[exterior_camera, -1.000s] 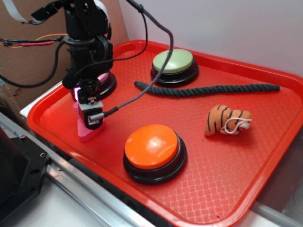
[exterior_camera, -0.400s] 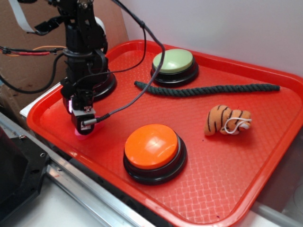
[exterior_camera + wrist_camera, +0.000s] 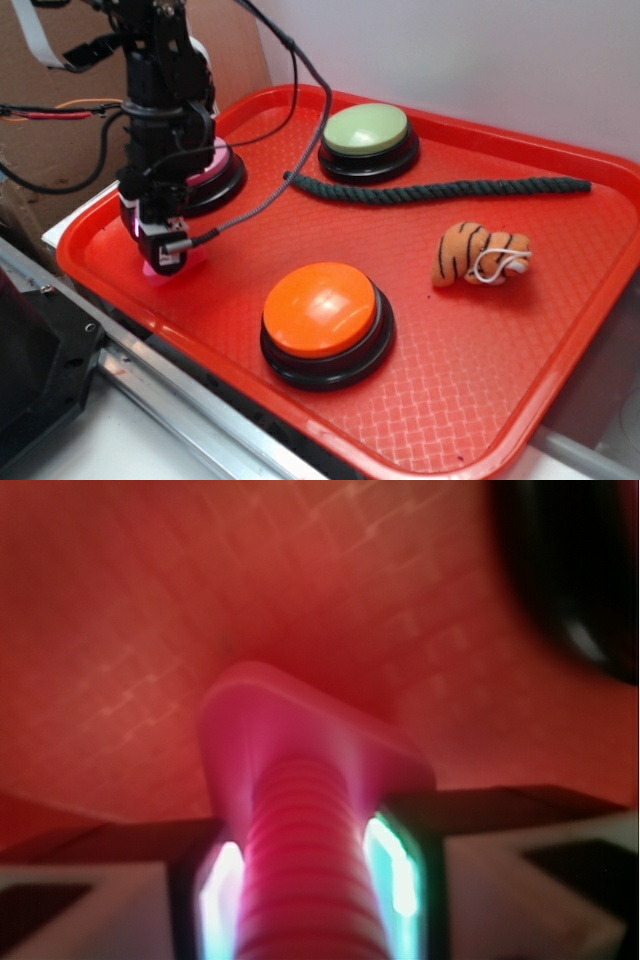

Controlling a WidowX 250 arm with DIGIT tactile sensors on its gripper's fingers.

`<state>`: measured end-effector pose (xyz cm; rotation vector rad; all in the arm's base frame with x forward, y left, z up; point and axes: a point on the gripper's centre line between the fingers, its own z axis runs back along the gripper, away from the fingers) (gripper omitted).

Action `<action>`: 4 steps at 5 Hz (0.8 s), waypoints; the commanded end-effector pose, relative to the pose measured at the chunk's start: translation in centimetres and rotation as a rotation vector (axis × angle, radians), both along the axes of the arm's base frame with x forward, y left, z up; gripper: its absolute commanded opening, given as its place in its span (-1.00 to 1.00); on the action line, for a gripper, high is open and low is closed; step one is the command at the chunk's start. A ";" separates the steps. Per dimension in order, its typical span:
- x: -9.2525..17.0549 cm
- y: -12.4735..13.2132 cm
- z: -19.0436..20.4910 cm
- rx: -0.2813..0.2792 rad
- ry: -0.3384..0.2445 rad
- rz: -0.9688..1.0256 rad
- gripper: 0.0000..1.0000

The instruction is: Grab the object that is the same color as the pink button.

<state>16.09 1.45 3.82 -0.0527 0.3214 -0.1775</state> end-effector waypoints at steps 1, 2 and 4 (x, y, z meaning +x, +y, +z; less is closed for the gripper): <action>0.5 1.8 10.6 0.041 -0.146 0.165 -1.00; -1.2 2.2 15.5 0.006 -0.240 0.277 -1.00; -3.2 2.2 22.1 0.009 -0.272 0.363 -1.00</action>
